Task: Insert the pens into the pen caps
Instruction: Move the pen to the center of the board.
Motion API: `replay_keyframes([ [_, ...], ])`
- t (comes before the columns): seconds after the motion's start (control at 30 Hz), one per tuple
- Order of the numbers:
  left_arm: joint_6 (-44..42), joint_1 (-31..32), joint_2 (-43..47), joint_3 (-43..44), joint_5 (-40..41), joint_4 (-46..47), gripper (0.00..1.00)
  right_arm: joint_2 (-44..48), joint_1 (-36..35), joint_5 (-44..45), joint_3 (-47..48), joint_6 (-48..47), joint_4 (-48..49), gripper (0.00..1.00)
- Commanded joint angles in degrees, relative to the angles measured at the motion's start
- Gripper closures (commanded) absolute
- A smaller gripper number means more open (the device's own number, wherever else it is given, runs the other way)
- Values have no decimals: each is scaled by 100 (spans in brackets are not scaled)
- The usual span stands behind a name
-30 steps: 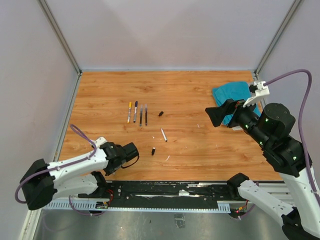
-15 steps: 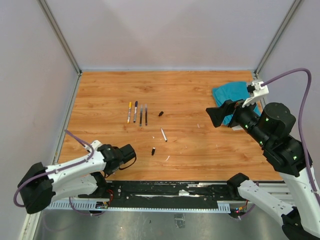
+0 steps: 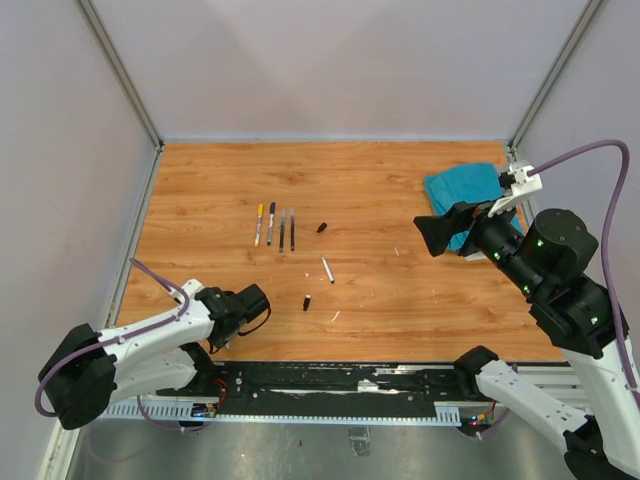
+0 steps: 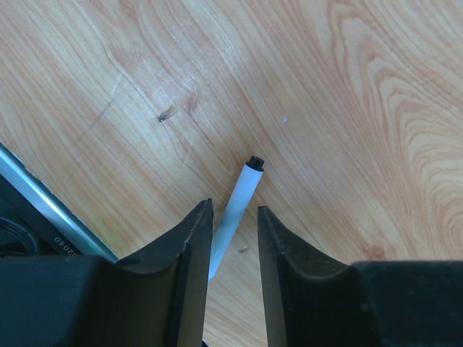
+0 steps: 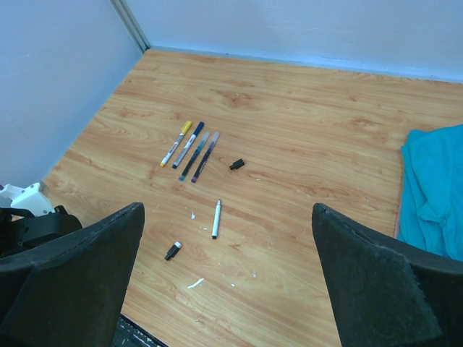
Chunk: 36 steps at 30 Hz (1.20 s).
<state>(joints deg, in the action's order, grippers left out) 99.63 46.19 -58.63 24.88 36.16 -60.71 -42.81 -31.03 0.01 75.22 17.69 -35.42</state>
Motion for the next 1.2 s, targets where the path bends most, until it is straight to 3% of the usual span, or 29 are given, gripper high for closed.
replay_keyframes([
  [0.0, -1, -66, -29, -157, 46, 219, 69, 18, 92, -79, 2, -109, 133, 1],
  [0.33, -241, -93, 229, -344, 6, 553, 99, 31, 88, -46, -16, -108, 73, 2],
  [0.57, -1062, -93, -195, -218, -126, 1282, 99, 12, 88, -1, -2, -114, -39, 1],
  [0.83, -3017, 20, -1288, 335, -505, 2736, 99, -111, 90, -79, 4, -240, -341, 1],
  [1.17, -3855, 311, -1819, 561, -685, 3495, 99, -719, 88, -383, 852, -167, -673, 2],
])
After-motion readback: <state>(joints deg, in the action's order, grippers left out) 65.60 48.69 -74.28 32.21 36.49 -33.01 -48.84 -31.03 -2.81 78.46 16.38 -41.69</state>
